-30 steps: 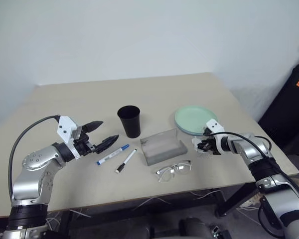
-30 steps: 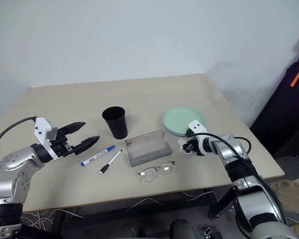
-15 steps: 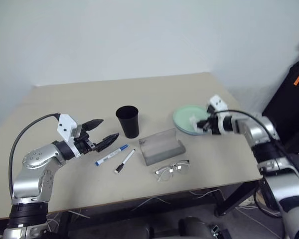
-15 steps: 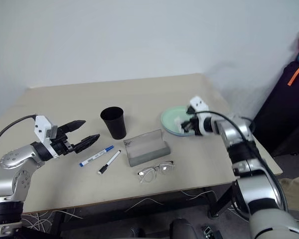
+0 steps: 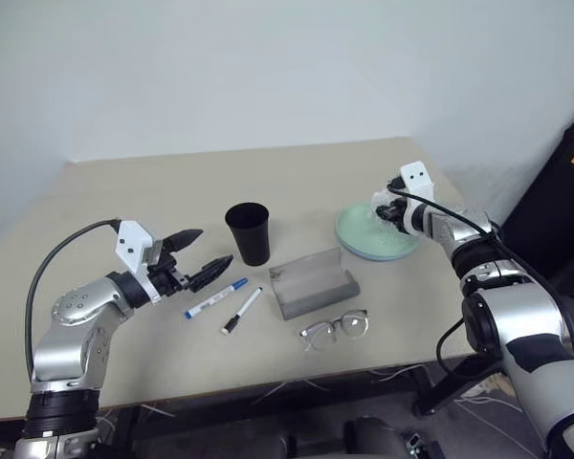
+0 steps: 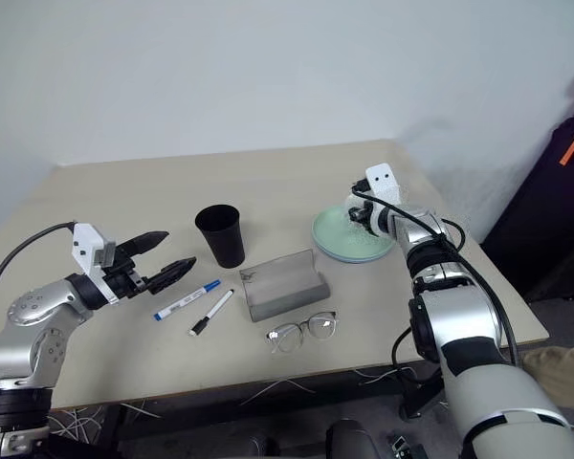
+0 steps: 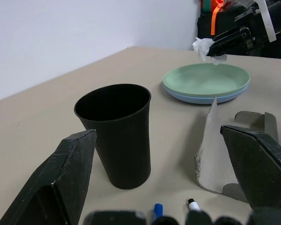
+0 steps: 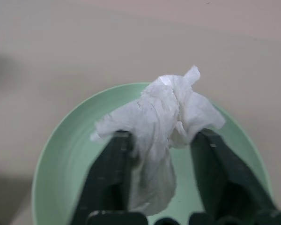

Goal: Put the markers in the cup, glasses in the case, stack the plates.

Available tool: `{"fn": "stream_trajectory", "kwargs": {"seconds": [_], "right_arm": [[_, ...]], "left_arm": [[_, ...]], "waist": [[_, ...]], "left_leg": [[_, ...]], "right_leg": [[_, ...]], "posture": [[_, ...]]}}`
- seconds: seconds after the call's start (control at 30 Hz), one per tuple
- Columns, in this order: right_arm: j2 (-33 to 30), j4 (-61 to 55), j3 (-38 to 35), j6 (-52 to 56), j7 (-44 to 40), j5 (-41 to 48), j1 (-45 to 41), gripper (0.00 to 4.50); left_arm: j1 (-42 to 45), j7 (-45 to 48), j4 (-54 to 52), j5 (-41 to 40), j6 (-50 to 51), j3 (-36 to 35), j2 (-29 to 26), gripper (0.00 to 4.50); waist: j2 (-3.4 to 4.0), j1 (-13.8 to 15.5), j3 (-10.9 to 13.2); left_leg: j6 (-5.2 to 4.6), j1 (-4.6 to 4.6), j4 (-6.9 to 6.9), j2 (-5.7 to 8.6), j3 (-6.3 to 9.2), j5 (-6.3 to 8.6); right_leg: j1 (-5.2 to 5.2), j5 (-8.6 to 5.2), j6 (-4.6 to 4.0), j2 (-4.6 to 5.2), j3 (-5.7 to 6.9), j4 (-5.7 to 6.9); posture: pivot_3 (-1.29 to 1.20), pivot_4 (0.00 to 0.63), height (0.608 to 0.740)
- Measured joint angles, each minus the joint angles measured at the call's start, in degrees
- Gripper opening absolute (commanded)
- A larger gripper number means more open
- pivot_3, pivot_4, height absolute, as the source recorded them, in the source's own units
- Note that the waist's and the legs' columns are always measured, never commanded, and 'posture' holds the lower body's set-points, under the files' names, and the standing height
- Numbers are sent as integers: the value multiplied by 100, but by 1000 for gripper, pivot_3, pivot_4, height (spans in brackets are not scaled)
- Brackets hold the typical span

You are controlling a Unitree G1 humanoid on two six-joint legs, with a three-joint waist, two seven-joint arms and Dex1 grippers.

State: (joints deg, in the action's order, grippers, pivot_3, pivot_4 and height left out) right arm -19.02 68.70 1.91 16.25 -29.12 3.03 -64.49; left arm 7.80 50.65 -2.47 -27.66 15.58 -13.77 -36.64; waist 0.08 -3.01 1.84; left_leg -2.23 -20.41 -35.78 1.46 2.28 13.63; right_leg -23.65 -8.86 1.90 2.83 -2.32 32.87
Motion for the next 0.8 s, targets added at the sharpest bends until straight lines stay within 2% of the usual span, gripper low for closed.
{"fn": "stream_trajectory", "kwargs": {"seconds": [0.17, 0.3, 0.4, 0.53, 0.67, 0.8], "right_arm": [[-224, 37, -42, -60, -188, -98, -5, 4487], [-632, -161, -36, -55, -731, -146, -1, 4487], [-1000, -755, -22, 78, -1378, -137, 57, 4487], [-1591, -2245, 16, 699, -2513, 55, 575, 4487], [-2219, -3980, 164, 1920, -3739, 593, 1387, 4487], [-2893, -5231, 204, 2093, -4508, 905, 2047, 4487]], "left_arm": [[-1, -27, -118, -1, 12, 83, 47, 4500], [104, -29, -250, -21, 84, 166, 63, 4500], [272, -20, -369, -31, 181, 228, 63, 4500], [474, -38, -558, 3, 454, 551, 59, 4500], [643, -95, -778, 246, 776, 1071, 20, 4500], [1056, -96, -988, 513, 1222, 1673, -59, 4500]], "waist": [[1, 4, 1], [2, -6, 1], [5, -5, 2], [5, 16, 1], [7, 35, 1], [7, 37, 2]], "left_leg": [[-1, 5, -5, 3, 0, -1], [-2, 9, -8, 7, -5, -1], [-2, 13, -7, 9, -6, -1], [-3, 13, -8, 9, -1, 0], [-6, 6, -20, 9, -2, 2], [-5, 7, -28, 9, -10, 3]], "right_leg": [[6, -5, -7, -2, 2, 1], [10, -6, -6, -4, 1, 1], [10, -6, -6, -6, 2, 2], [15, -7, -5, -8, 4, 2], [13, -7, -4, -6, 4, 3], [17, -9, -2, -6, 8, 0]], "posture": [[0, 0, 727], [0, 0, 727], [0, 0, 727], [0, 0, 727], [0, 0, 727], [0, 0, 727]]}}
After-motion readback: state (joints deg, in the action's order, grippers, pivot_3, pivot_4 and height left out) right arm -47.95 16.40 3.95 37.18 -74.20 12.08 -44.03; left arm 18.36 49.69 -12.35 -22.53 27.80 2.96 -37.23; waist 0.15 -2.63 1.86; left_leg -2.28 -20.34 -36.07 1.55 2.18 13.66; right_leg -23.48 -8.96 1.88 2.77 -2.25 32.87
